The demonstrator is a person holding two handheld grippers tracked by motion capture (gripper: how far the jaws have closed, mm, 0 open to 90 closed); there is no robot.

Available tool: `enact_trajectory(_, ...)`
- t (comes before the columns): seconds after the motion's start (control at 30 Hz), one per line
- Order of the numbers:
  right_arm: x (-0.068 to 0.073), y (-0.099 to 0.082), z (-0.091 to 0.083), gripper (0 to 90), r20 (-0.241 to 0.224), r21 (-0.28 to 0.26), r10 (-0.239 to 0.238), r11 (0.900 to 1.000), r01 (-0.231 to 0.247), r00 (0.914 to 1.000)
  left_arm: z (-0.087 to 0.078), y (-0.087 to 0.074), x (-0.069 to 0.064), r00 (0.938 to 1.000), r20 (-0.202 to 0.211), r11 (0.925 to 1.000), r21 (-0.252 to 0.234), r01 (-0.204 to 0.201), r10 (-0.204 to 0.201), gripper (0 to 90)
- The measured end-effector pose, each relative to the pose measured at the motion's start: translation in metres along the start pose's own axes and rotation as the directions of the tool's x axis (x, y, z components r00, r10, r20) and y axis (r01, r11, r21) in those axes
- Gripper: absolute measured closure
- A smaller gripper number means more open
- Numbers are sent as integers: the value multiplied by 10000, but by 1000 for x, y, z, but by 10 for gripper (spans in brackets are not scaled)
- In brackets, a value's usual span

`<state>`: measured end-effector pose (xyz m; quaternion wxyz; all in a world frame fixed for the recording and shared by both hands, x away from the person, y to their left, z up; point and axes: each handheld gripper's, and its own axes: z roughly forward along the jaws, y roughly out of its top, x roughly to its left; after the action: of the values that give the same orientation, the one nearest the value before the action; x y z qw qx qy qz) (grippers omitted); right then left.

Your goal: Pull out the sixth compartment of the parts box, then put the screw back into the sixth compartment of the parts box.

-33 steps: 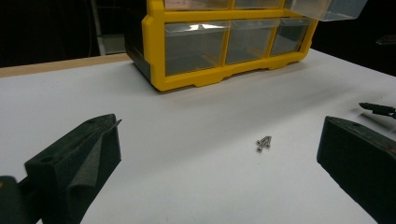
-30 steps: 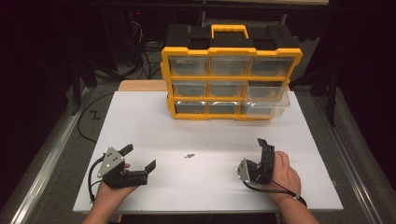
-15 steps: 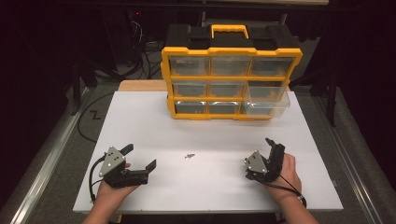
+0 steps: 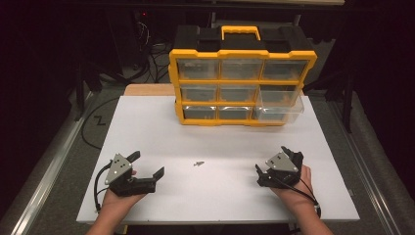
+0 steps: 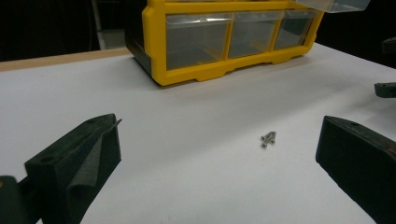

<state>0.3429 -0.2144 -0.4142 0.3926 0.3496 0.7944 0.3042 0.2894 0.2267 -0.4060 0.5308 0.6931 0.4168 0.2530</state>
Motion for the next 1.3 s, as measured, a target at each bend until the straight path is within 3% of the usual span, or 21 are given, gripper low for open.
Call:
enact_trajectory(0.1,-3,0,-1,11,-265,-120,564,9983,-568,9981,2,0,0,10000,-13,9999,100,-62,63,6)
enact_trajectory(0.3,-6,0,-3,11,-668,-144,1597,9869,-1610,9849,5,-1,0,9996,-138,9997,-36,-254,253,6)
enact_trajectory(0.5,-11,-1,-6,11,-1113,-368,2613,9631,-2668,9588,7,-1,2,9993,-212,9995,74,-322,323,6)
enact_trajectory(0.63,-15,-1,-8,11,-1315,-472,3050,9485,-3132,9432,10,-2,5,9995,-248,9994,312,-171,179,6)
enact_trajectory(0.77,-16,-1,-11,10,-1298,-599,3055,9472,-3151,9433,11,-2,7,9996,-275,9995,295,-76,84,4)
enact_trajectory(0.93,-18,-2,-16,11,-1366,-935,3234,9368,-3371,9364,11,-1,7,9993,-357,9999,97,77,-74,5)
enact_trajectory(1.13,-18,-1,-19,10,-1298,-1060,3209,9363,-3349,9382,12,-2,9,9989,-275,9992,108,387,-384,17)
enact_trajectory(1.2,-18,-1,-20,11,-1230,-1032,3138,9395,-3266,9415,12,-3,9,9984,-268,9988,0,495,-495,18)
enact_trajectory(1.3,-18,-1,-19,11,-1156,-891,3027,9454,-3134,9461,14,-3,11,9976,-275,9977,206,639,-633,19)
